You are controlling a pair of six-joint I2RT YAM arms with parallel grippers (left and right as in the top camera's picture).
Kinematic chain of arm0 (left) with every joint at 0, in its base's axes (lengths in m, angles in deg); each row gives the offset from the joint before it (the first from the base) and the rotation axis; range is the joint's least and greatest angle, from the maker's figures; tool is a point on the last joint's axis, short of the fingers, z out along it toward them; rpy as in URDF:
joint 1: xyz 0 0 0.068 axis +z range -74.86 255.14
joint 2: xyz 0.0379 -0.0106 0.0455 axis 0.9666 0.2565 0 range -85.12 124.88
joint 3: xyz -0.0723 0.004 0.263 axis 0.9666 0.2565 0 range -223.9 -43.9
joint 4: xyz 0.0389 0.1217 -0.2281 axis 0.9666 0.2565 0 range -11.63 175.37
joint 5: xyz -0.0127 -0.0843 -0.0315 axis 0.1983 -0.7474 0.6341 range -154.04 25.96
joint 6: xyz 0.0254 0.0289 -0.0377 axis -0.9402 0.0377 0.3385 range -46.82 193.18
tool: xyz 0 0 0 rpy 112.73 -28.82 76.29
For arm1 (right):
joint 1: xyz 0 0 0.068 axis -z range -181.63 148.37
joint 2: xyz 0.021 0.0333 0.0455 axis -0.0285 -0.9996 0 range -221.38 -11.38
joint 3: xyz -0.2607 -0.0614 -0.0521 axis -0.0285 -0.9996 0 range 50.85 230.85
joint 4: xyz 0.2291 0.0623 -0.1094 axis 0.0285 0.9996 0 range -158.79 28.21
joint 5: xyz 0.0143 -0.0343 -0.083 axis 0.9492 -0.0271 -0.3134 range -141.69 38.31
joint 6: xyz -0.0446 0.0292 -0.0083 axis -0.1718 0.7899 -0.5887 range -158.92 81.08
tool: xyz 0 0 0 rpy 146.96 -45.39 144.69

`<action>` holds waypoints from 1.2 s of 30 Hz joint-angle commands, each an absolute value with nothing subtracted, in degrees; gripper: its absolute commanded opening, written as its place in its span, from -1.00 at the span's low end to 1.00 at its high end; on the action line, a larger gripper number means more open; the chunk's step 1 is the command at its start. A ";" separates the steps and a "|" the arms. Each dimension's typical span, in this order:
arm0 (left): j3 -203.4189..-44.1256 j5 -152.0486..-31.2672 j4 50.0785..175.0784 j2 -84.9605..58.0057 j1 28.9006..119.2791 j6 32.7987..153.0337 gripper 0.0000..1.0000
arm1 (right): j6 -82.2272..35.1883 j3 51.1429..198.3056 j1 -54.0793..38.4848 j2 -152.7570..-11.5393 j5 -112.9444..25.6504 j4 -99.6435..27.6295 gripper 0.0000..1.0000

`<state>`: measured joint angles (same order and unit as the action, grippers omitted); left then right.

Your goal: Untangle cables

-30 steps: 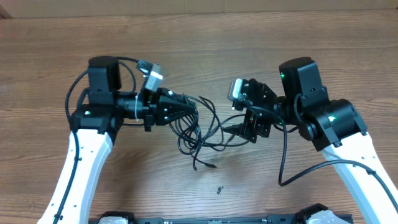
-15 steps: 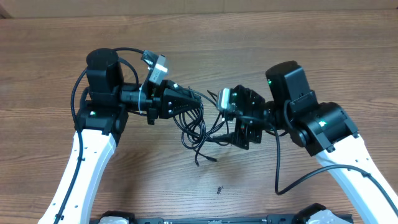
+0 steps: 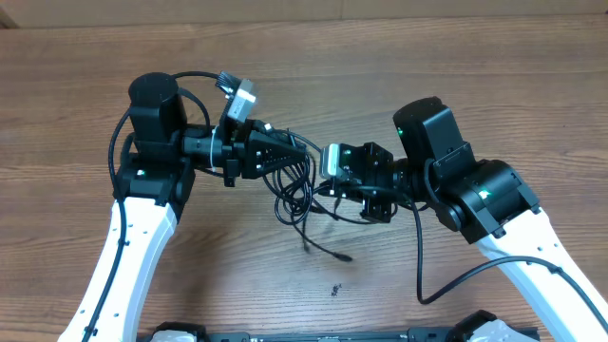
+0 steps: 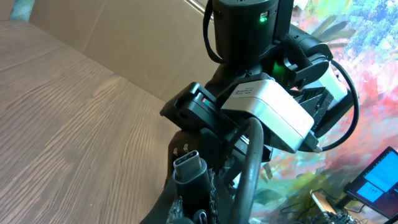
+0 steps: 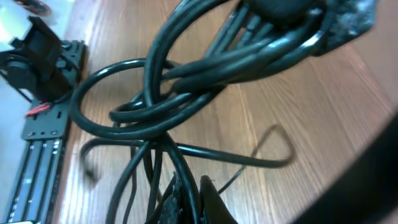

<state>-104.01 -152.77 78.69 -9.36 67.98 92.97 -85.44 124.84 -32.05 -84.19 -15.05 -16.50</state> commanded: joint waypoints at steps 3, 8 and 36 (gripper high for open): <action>-104.32 -154.52 78.47 -10.38 67.46 95.31 -0.92 | -81.79 125.85 -32.09 -84.28 -21.21 -18.16 -0.92; -104.32 -154.54 78.41 -10.38 67.54 95.29 -0.92 | -81.79 125.85 -32.07 -84.28 -21.84 -17.75 -0.92; -104.32 -154.56 78.49 -10.38 75.98 95.46 -0.92 | -60.13 125.85 -13.27 -84.28 -46.52 -14.31 -0.92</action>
<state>-104.01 -152.62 78.73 -9.36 75.41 94.28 -66.75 124.98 -16.92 -84.30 -44.84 -13.40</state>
